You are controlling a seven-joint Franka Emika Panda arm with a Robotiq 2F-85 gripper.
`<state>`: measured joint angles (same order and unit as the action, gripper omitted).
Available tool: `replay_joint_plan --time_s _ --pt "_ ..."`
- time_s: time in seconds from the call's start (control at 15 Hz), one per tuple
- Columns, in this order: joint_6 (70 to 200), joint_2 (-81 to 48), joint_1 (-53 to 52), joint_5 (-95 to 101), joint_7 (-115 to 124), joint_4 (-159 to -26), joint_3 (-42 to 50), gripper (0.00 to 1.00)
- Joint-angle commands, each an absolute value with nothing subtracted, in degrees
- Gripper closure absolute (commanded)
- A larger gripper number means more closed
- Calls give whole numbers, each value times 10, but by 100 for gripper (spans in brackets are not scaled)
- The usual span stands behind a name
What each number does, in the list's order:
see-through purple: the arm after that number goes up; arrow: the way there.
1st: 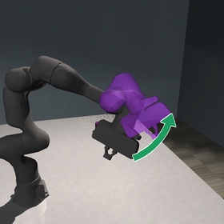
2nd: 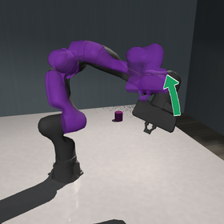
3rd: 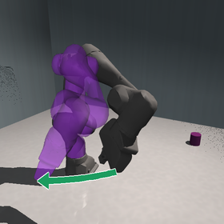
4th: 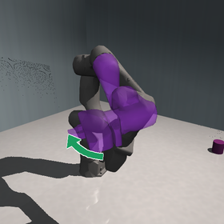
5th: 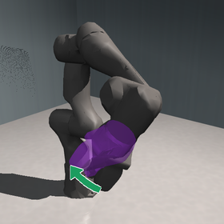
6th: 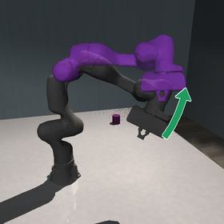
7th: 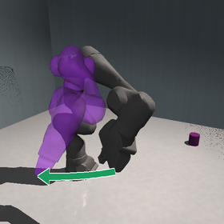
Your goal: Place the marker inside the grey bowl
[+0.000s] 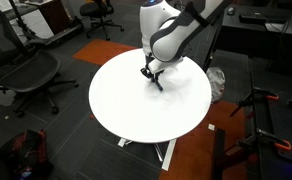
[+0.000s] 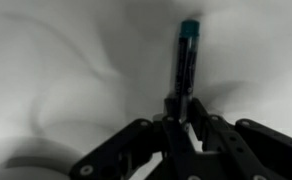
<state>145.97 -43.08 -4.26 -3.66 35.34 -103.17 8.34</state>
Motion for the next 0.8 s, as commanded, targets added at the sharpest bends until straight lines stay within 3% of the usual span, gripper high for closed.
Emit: replay_joint_plan --time_s 0.0,0.07,0.73 --pt "1460 -438 -45 -43 347 -1019 87 99" --pt "1459 -431 -47 -42 346 -1024 87 95" --pt "1448 -307 -63 9 350 -1084 137 95"
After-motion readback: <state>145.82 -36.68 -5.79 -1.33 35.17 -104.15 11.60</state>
